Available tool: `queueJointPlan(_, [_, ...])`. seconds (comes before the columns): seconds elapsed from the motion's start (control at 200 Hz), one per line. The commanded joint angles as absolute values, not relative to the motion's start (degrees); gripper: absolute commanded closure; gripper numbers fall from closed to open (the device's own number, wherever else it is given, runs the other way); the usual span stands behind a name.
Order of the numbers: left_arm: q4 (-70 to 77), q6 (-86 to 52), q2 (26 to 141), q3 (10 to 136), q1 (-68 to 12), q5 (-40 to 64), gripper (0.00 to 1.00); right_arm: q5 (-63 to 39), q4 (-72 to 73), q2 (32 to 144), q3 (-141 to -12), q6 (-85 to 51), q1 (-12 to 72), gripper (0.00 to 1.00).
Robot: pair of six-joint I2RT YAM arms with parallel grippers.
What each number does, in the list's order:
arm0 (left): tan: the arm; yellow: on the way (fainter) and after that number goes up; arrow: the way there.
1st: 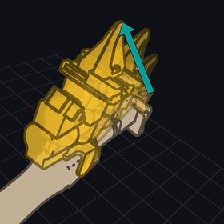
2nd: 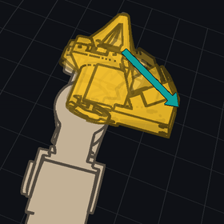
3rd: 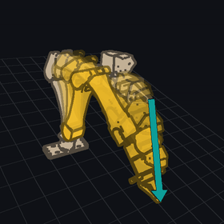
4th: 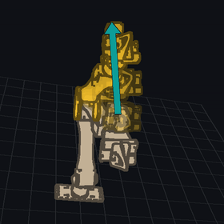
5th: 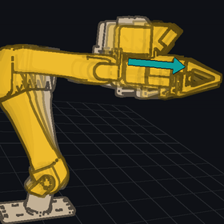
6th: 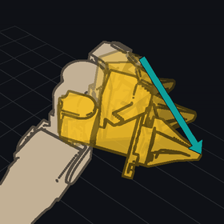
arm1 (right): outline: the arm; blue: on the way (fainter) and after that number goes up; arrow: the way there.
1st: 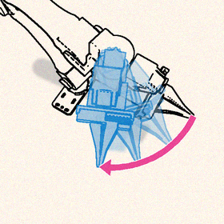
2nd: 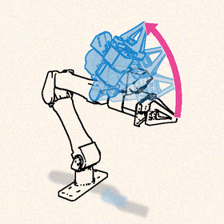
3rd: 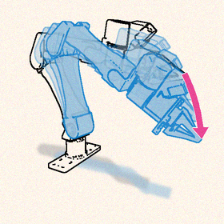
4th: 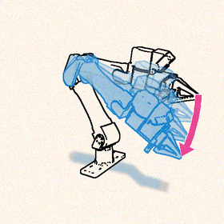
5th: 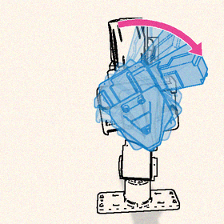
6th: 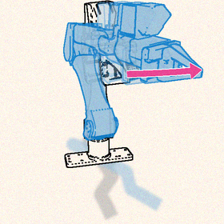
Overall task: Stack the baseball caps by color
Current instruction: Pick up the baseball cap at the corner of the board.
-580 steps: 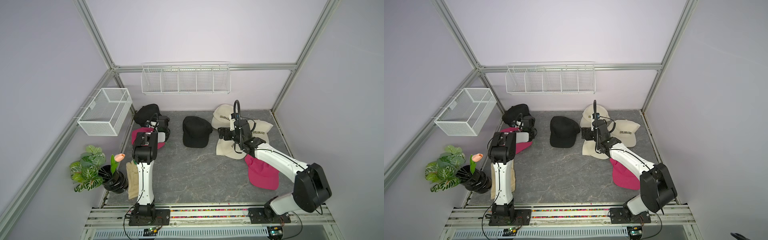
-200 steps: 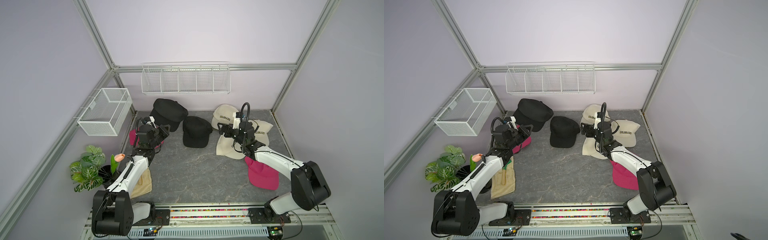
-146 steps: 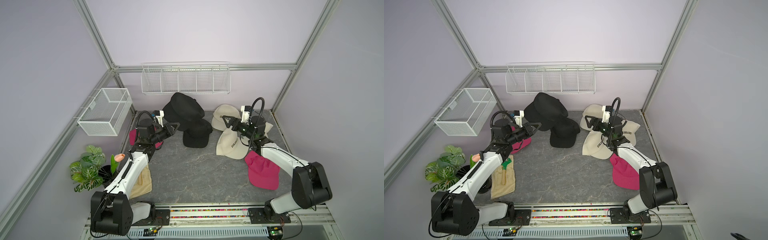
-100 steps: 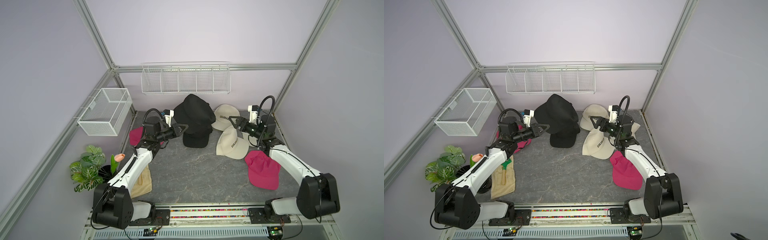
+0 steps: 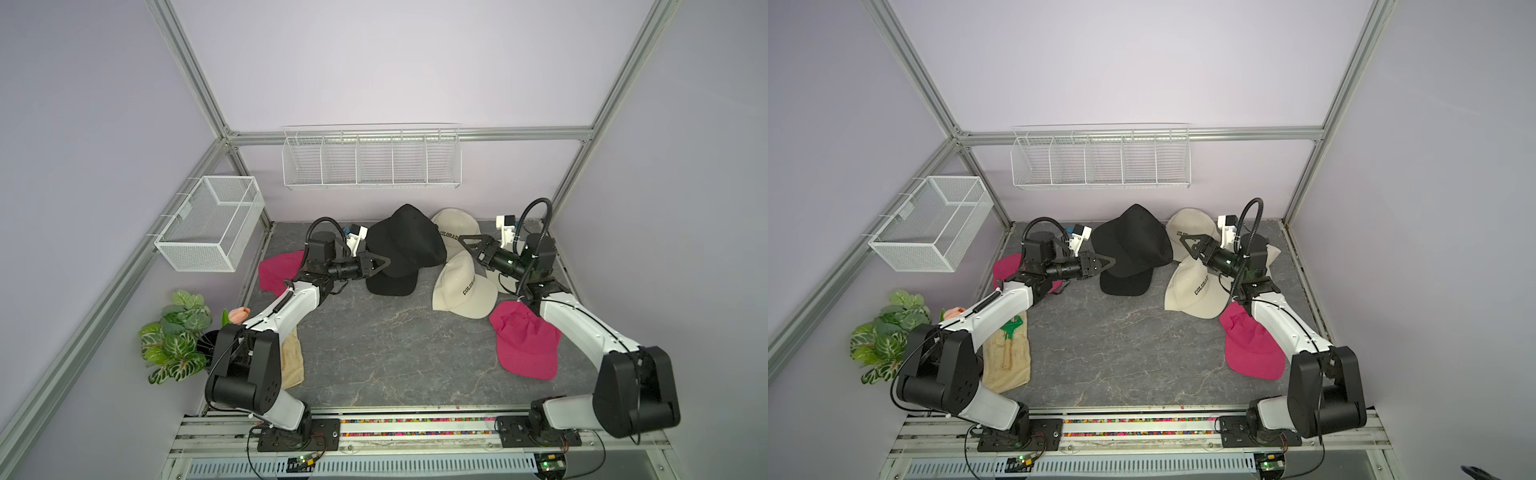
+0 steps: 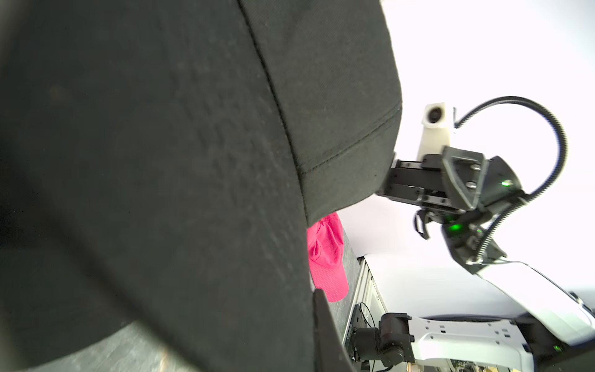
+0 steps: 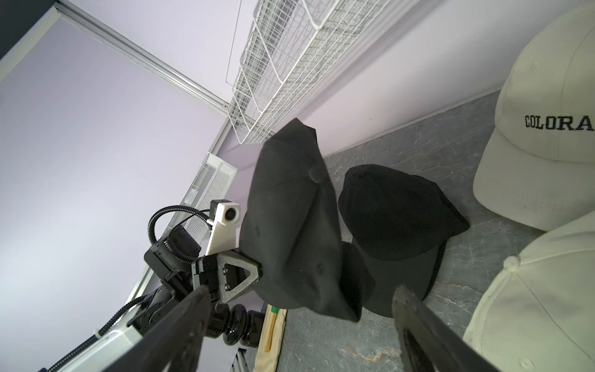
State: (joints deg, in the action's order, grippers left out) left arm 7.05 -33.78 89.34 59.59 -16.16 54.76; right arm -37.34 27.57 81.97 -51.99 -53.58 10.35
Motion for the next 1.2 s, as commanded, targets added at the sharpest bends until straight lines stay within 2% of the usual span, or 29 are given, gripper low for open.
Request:
queueJointPlan(0.0, [11.51, -33.12, 89.90, 61.61, -16.61, 59.14, 1.00, -39.16, 38.71, 86.01, -50.72, -61.44, 11.19, 0.11])
queueJointPlan(0.31, [11.73, -32.87, 91.01, 62.56, -17.47, 61.73, 1.00, -40.81, 46.28, 91.37, -51.33, -63.94, 13.36, 0.11])
queueJointPlan(0.515, [10.34, -32.39, 92.17, 63.95, -18.17, 63.67, 1.00, -44.46, 60.13, 97.43, -53.89, -69.48, 14.53, 0.11])
queueJointPlan(0.68, [5.98, -30.83, 94.14, 65.99, -18.37, 63.76, 1.00, -48.04, 69.26, 102.63, -56.95, -72.86, 16.18, 0.11])
queueJointPlan(0.805, [-3.49, -24.78, 95.39, 68.72, -18.41, 60.84, 1.00, -48.45, 76.68, 103.65, -56.84, -76.73, 16.10, 0.11])
queueJointPlan(1.194, [-9.84, -21.26, 100.08, 72.74, -18.11, 59.87, 1.00, -51.88, 69.91, 94.55, -55.20, -68.23, 16.44, 0.11])
